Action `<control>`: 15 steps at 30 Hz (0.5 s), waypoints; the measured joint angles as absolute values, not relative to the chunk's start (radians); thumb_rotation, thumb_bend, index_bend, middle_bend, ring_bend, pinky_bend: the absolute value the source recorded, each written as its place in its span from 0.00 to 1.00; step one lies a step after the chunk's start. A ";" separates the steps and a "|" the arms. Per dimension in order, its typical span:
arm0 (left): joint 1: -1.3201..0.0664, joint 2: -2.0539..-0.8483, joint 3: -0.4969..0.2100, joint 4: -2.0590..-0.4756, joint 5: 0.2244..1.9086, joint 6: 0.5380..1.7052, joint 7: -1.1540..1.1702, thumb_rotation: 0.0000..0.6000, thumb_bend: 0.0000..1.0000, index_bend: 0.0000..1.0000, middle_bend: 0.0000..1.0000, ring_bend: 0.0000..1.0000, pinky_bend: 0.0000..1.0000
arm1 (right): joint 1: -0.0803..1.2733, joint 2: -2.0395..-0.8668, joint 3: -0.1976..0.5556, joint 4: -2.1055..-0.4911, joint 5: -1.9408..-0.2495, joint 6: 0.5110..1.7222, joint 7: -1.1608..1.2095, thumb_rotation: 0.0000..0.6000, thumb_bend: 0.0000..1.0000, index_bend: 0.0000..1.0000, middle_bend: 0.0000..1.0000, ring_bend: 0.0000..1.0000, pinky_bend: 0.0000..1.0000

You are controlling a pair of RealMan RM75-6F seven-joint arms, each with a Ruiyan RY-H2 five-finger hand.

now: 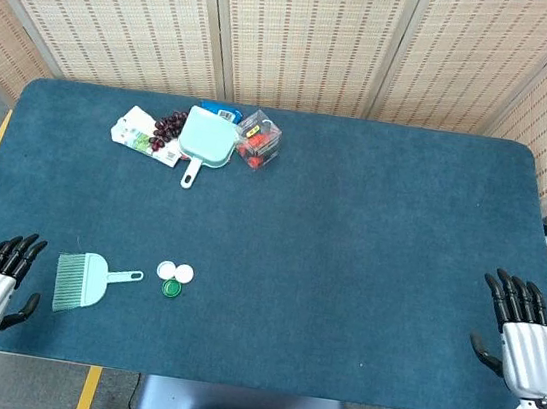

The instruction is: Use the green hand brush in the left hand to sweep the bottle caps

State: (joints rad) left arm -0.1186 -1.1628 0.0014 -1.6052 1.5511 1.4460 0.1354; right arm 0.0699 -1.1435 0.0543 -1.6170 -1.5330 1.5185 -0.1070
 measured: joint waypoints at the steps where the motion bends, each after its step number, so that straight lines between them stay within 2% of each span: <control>1: -0.119 -1.164 0.002 -1.605 1.553 1.446 0.135 1.00 0.41 0.00 0.01 0.00 0.12 | 0.070 -1.143 0.054 -1.618 -1.534 1.519 -0.107 1.00 0.25 0.00 0.00 0.00 0.00; 4: -0.122 -1.175 0.003 -1.602 1.575 1.455 0.120 1.00 0.40 0.03 0.09 0.04 0.25 | 0.067 -1.137 0.055 -1.624 -1.533 1.523 -0.103 1.00 0.25 0.00 0.00 0.00 0.00; 6: -0.124 -1.198 0.005 -1.591 1.601 1.466 0.104 1.00 0.39 0.08 0.15 0.17 0.38 | 0.063 -1.134 0.056 -1.628 -1.530 1.528 -0.103 1.00 0.25 0.00 0.00 0.00 0.00; 10: -0.133 -1.250 0.006 -1.555 1.631 1.477 0.108 1.00 0.38 0.15 0.21 0.33 0.52 | 0.062 -1.133 0.056 -1.630 -1.528 1.526 -0.107 1.00 0.25 0.00 0.00 0.00 0.00; 12: -0.138 -1.260 0.006 -1.548 1.636 1.475 0.116 1.00 0.38 0.19 0.25 0.49 0.66 | 0.063 -1.133 0.054 -1.631 -1.528 1.521 -0.109 1.00 0.24 0.00 0.00 0.00 0.00; 15: -0.158 -1.280 0.002 -1.551 1.629 1.438 0.137 1.00 0.38 0.21 0.27 0.61 0.76 | 0.068 -1.130 0.048 -1.635 -1.526 1.496 -0.113 1.00 0.24 0.00 0.00 0.00 0.00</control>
